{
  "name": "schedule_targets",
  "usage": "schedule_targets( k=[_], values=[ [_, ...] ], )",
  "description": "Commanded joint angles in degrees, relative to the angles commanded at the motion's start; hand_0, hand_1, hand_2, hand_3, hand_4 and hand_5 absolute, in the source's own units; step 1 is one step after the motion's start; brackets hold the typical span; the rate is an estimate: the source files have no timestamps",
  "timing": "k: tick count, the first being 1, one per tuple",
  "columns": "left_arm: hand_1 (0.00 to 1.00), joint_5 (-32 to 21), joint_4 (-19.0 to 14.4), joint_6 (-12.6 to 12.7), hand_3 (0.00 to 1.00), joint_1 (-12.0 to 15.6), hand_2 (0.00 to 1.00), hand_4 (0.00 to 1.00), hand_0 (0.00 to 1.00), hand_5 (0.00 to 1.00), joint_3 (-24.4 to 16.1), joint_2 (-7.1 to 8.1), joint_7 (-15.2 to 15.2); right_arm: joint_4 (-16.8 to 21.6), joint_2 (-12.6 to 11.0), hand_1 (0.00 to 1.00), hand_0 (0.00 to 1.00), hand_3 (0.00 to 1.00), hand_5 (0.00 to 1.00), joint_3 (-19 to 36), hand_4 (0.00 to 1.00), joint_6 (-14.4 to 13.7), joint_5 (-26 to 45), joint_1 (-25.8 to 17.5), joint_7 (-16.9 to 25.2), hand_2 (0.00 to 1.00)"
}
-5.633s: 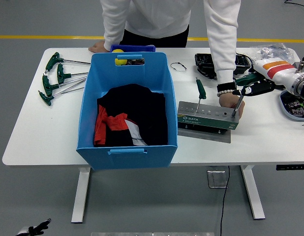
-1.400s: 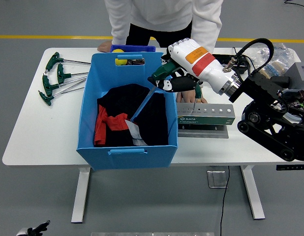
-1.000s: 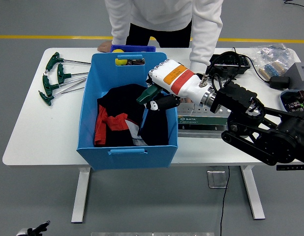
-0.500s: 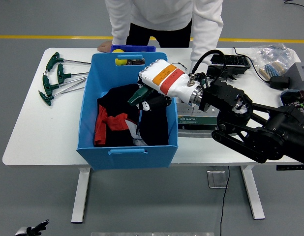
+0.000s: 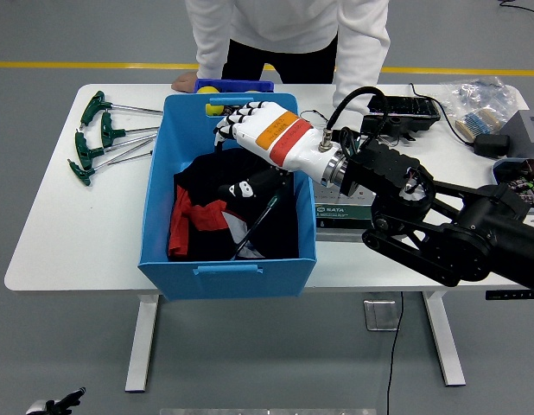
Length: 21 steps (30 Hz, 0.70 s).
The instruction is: Lift tool from toolbox,place it in box,lift tool from toolbox,place it in box
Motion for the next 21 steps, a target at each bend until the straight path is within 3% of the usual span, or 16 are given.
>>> schedule_targets(
  k=[12,21],
  values=[
    [0.84,0.64,0.0,0.0,0.612,0.25,0.818,0.725,0.858,0.547,-0.33,0.0,0.11,-1.05,-1.66,0.726,0.755,0.658,0.649,2.02,0.888,1.75,-0.73,-1.68,-1.13,0.774],
    [0.842,0.79,0.0,-0.06,0.613,0.41,0.818,0.725,0.858,0.548,-0.79,-0.01,0.13,-0.2,-7.27,0.717,0.741,0.66,0.671,8.8,0.907,2.86,-2.35,-5.39,-5.01,0.77]
  ],
)
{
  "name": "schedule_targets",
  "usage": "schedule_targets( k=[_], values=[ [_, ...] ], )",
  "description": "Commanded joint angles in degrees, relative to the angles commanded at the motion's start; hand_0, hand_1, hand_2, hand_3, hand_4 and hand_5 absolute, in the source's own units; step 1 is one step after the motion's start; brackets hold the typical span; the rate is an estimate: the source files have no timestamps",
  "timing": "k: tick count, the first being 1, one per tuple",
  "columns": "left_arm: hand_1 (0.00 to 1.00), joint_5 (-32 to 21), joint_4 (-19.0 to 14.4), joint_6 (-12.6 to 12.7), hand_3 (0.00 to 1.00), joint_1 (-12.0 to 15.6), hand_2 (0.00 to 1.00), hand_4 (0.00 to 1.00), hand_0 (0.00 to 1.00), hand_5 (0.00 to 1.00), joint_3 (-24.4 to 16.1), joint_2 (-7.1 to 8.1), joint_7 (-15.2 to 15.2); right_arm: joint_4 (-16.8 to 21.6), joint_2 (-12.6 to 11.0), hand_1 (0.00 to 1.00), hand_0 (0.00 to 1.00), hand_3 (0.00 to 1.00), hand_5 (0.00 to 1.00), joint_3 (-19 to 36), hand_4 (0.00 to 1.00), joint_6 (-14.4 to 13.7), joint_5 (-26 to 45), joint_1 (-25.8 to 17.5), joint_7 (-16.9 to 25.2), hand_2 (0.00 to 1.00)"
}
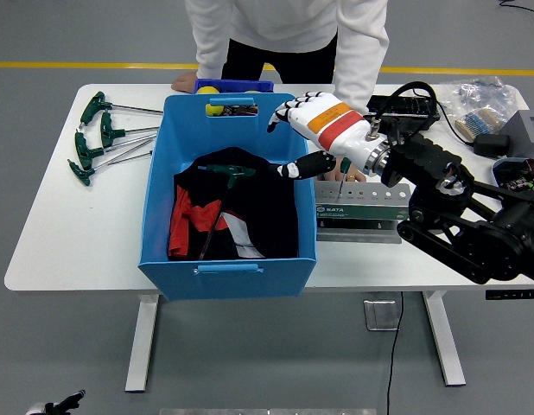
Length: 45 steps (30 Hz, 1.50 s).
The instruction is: Lift tool from toolbox,place it in box,lift tool from toolbox,place it in box
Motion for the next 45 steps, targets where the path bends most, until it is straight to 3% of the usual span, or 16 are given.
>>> schedule_targets(
  k=[4,6,7,11,12,13,21,24,25,30,31,36,45],
  values=[
    [0.841,-0.29,0.0,-0.05,0.611,-0.03,0.818,0.725,0.857,0.548,0.11,0.02,-0.04,1.94,-3.07,0.716,0.736,0.654,0.685,3.05,0.912,0.51,0.25,-1.63,-0.3,0.769],
    [0.841,-0.17,0.0,-0.08,0.611,-0.05,0.818,0.725,0.857,0.548,-0.02,0.0,-0.01,3.92,-5.09,0.716,0.736,0.654,0.685,5.06,0.912,1.05,1.81,-3.15,-1.02,0.769],
    [0.84,-0.29,0.0,-0.09,0.61,-0.05,0.818,0.724,0.857,0.547,0.07,0.0,-0.02,4.67,-5.77,0.689,0.674,0.678,0.699,5.83,0.924,1.26,2.57,-3.78,-1.41,0.763],
    [0.84,-0.43,0.0,-0.06,0.61,-0.03,0.818,0.724,0.857,0.547,0.05,-0.05,-0.03,7.68,-8.19,0.689,0.674,0.678,0.699,8.91,0.924,1.41,7.06,-6.59,-3.52,0.763],
    [0.84,-0.44,0.0,-0.05,0.61,-0.01,0.818,0.724,0.857,0.547,0.02,-0.06,-0.03,8.11,-8.53,0.689,0.674,0.678,0.699,9.34,0.924,1.41,7.83,-7.0,-3.82,0.763],
    [0.841,-0.43,0.0,-0.05,0.611,0.0,0.818,0.724,0.856,0.55,-0.01,-0.07,-0.02,8.45,-8.81,0.658,0.609,0.697,0.706,9.68,0.932,1.43,8.22,-7.32,-3.99,0.756],
    [0.841,-0.22,0.0,-0.13,0.612,-0.02,0.818,0.724,0.854,0.55,0.08,-0.17,0.13,10.56,-10.2,0.662,0.621,0.723,0.71,9.48,0.946,3.99,4.9,-8.99,-3.92,0.757],
    [0.841,-0.82,0.0,-0.1,0.612,-0.04,0.818,0.724,0.854,0.55,0.63,-0.18,0.02,10.43,-10.21,0.662,0.621,0.723,0.71,9.66,0.946,4.48,7.16,-9.86,-5.04,0.757],
    [0.841,-1.19,0.0,-0.06,0.611,-0.04,0.818,0.723,0.855,0.55,0.91,-0.19,-0.08,10.28,-10.23,0.589,0.466,0.796,0.707,9.68,0.939,3.86,9.69,-10.39,-6.45,0.73],
    [0.841,-1.9,0.0,0.01,0.611,-0.08,0.818,0.723,0.855,0.55,1.45,-0.19,-0.25,10.02,-10.12,0.589,0.466,0.796,0.707,10.21,0.939,-0.71,20.73,-12.02,-12.83,0.73],
    [0.841,-2.16,0.0,0.02,0.611,-0.09,0.817,0.722,0.854,0.549,1.66,-0.18,-0.3,10.05,-10.05,0.524,0.4,0.799,0.736,10.49,0.939,-2.81,24.08,-12.47,-13.73,0.679],
    [0.841,-2.04,0.0,-0.03,0.611,-0.07,0.817,0.722,0.854,0.549,1.67,-0.2,-0.22,11.54,-10.2,0.524,0.4,0.799,0.736,10.95,0.939,-7.62,36.0,-14.03,-12.25,0.679],
    [0.84,-2.17,0.0,-0.11,0.612,0.0,0.816,0.722,0.852,0.549,1.92,-0.2,-0.21,16.17,-11.05,0.516,0.416,0.802,0.749,10.63,0.947,-10.76,57.23,-17.73,-7.59,0.674]
  ],
)
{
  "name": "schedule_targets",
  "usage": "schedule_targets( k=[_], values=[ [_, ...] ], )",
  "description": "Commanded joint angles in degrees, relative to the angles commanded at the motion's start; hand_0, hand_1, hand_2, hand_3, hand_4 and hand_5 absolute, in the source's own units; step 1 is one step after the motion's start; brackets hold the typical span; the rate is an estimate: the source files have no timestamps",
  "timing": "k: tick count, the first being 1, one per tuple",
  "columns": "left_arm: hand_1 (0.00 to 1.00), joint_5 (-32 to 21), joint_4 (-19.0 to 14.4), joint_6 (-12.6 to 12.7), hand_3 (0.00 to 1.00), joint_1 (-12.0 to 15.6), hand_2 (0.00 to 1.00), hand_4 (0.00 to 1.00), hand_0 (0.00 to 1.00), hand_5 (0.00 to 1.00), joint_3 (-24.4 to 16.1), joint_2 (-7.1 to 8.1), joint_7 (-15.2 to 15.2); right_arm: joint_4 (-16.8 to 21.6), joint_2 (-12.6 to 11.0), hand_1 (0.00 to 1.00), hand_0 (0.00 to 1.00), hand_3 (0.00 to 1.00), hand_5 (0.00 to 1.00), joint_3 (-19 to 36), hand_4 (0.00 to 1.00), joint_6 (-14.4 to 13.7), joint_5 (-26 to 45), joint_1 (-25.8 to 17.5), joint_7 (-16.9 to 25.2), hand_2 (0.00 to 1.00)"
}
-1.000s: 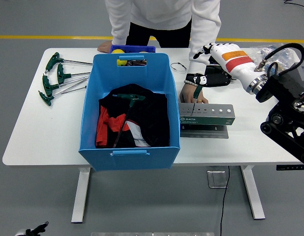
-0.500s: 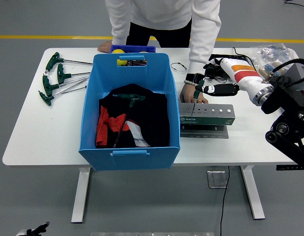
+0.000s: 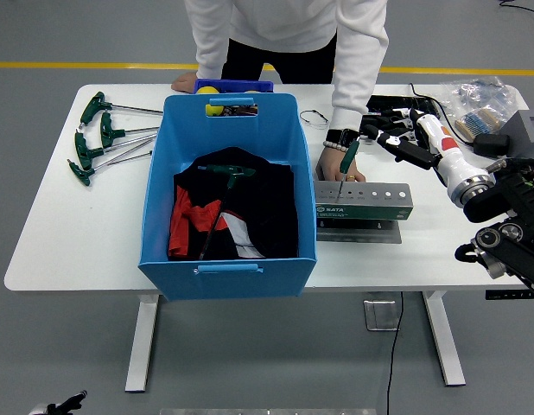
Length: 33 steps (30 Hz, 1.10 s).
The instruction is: Lift tool from toolbox,place it in box,lift tool from toolbox,place it in box
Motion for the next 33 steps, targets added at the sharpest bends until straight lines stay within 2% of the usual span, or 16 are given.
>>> schedule_targets(
  k=[8,12,18,22,33],
  values=[
    [0.84,-0.37,0.0,0.01,0.612,0.0,0.817,0.724,0.851,0.553,0.37,0.0,-0.1,1.19,0.44,0.505,0.412,0.815,0.758,-2.08,0.951,-1.81,19.37,-2.04,2.34,0.671],
    [0.84,-0.38,0.0,-0.01,0.612,0.0,0.816,0.722,0.851,0.548,0.44,-0.01,-0.08,0.23,0.98,0.502,0.412,0.818,0.771,-3.55,0.954,-2.06,28.37,-1.78,2.82,0.67],
    [0.839,-0.31,0.0,-0.04,0.612,0.01,0.816,0.723,0.851,0.55,0.45,-0.03,-0.03,-3.47,2.44,0.5,0.413,0.834,0.779,-5.04,0.958,-1.54,44.25,-0.52,2.79,0.671],
    [0.84,-0.18,0.0,-0.04,0.611,0.0,0.816,0.723,0.852,0.55,0.35,-0.04,-0.02,-4.44,2.83,0.5,0.417,0.835,0.784,-5.58,0.956,-1.32,46.67,0.12,2.71,0.672],
    [0.839,0.31,0.0,-0.13,0.611,0.09,0.816,0.723,0.851,0.551,0.28,-0.06,0.09,-5.59,4.58,0.5,0.419,0.837,0.791,-6.71,0.954,-1.03,47.14,1.74,2.62,0.674]
  ],
)
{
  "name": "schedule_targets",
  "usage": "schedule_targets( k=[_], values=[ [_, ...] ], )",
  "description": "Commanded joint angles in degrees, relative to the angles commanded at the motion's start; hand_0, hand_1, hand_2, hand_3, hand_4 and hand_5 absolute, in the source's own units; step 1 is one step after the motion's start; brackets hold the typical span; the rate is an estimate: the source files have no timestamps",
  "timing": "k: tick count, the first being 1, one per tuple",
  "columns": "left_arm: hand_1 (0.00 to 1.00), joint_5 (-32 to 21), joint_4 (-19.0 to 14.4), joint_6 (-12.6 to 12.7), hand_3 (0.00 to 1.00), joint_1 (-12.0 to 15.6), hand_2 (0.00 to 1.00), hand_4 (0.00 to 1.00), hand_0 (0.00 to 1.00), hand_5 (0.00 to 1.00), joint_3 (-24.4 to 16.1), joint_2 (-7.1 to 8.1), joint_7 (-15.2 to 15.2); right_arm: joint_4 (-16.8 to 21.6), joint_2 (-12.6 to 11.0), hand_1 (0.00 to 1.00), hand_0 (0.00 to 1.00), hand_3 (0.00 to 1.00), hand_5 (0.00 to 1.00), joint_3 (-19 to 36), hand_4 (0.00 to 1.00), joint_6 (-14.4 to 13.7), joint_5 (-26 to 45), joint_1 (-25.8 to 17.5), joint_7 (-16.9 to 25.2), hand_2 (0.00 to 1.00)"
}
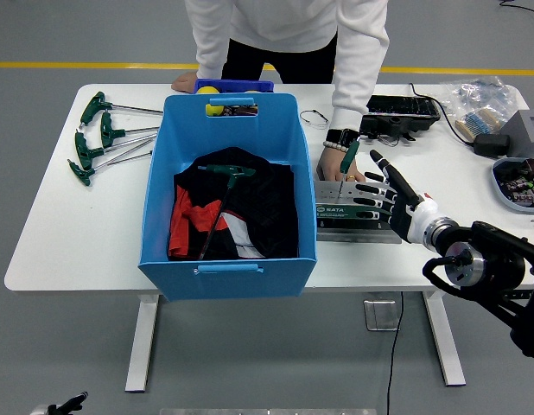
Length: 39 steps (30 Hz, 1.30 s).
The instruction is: Lift tool from toolbox,place it in box,lift tool from toolbox,place it in box
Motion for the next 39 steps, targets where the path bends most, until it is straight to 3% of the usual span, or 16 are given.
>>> schedule_targets(
  k=[20,39],
  values=[
    [0.839,-0.36,0.0,-0.07,0.612,-0.04,0.817,0.723,0.853,0.552,0.65,-0.06,-0.07,-3.58,3.09,0.496,0.425,0.844,0.822,-1.01,0.952,0.56,1.53,2.12,0.28,0.673],
    [0.839,-0.84,0.0,-0.1,0.613,-0.43,0.818,0.723,0.855,0.551,0.94,-0.02,-0.24,-4.3,5.2,0.497,0.427,0.845,0.829,-1.8,0.956,0.47,1.92,4.01,0.35,0.671]
  ],
)
